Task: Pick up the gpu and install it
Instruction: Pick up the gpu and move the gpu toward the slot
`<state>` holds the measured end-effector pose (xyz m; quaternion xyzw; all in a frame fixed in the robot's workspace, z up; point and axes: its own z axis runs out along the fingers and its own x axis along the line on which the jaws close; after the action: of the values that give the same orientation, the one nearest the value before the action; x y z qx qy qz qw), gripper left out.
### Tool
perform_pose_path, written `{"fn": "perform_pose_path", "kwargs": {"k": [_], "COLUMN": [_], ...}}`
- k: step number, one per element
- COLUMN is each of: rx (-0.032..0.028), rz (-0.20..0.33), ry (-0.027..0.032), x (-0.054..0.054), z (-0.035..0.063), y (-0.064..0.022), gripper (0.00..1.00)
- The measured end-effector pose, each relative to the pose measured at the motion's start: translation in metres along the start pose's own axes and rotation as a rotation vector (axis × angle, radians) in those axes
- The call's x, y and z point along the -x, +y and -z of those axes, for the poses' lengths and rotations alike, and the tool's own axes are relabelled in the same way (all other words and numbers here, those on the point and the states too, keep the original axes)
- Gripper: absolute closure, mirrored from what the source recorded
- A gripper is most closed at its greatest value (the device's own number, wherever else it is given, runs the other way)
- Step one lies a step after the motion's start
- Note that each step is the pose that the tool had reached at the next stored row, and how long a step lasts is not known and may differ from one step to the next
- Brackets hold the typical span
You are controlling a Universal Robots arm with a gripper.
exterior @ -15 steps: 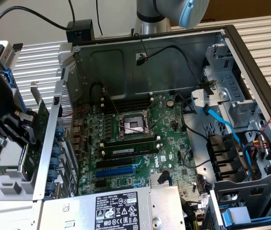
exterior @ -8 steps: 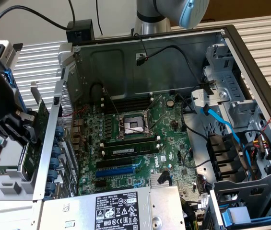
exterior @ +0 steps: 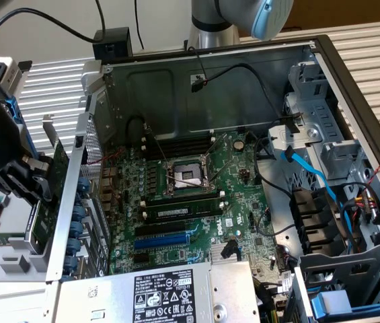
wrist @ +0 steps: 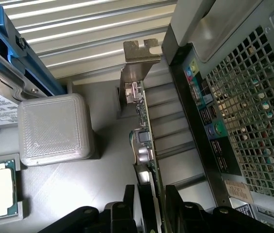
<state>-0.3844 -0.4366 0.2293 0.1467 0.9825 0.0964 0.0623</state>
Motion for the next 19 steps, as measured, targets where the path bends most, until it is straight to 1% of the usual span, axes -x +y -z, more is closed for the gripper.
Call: {"fn": "perform_pose_path", "kwargs": {"k": [9, 10, 16, 19], "rx": [0.0, -0.0001, -0.0028, -0.0027], "rz": [0.0, 0.0, -0.003, -0.003], "ry": [0.0001, 0.0009, 0.0159, 0.0164], "x": [0.0001, 0.0003, 0.003, 0.0032], "z": [0.0, -0.0001, -0.0003, -0.0004], "y": [-0.0001, -0.0001, 0.0003, 0.0003], "gripper": [0.61, 0.61, 0.61, 0.61]}}
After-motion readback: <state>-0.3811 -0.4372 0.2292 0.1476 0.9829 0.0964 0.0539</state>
